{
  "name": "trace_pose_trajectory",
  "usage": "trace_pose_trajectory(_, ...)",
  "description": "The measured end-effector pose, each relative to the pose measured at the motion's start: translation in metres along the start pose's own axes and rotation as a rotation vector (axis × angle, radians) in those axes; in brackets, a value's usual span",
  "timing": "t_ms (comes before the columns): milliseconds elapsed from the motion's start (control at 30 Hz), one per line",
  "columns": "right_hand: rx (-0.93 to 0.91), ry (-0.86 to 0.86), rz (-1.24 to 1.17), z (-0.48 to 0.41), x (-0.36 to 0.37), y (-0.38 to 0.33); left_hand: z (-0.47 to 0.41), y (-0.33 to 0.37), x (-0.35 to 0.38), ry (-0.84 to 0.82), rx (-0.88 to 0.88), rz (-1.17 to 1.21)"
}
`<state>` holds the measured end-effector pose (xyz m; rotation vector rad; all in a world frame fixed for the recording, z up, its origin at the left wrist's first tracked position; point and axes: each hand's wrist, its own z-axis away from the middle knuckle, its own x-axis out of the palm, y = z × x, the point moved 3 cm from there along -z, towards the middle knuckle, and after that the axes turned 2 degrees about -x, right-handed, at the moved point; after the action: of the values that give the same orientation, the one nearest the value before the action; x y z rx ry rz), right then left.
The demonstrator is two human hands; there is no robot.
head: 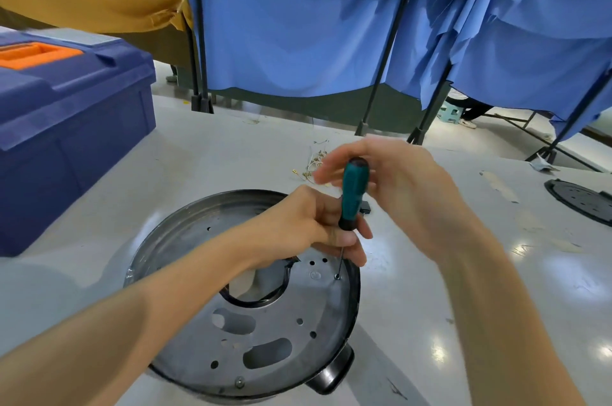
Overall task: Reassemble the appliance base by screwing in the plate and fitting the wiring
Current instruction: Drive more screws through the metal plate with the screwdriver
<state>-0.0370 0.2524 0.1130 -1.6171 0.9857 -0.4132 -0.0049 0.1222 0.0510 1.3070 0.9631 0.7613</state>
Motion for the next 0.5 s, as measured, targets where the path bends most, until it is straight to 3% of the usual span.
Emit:
trace_pose_trajectory(100, -0.06, -0.164, 0.168, 0.015, -0.016, -0.005, 0.001, -0.001, 0.0, -0.003, -0.021, 0.04)
trace_pose_trajectory(300, -0.201, 0.127, 0.473, 0.021, -0.011, -0.011, 0.0, 0.003, 0.0, 0.168, 0.038, -0.005)
trace_pose_trajectory(500, -0.22, 0.414, 0.609, 0.018, 0.003, -0.005, 0.004, 0.014, -0.001, 0.28, 0.151, 0.028)
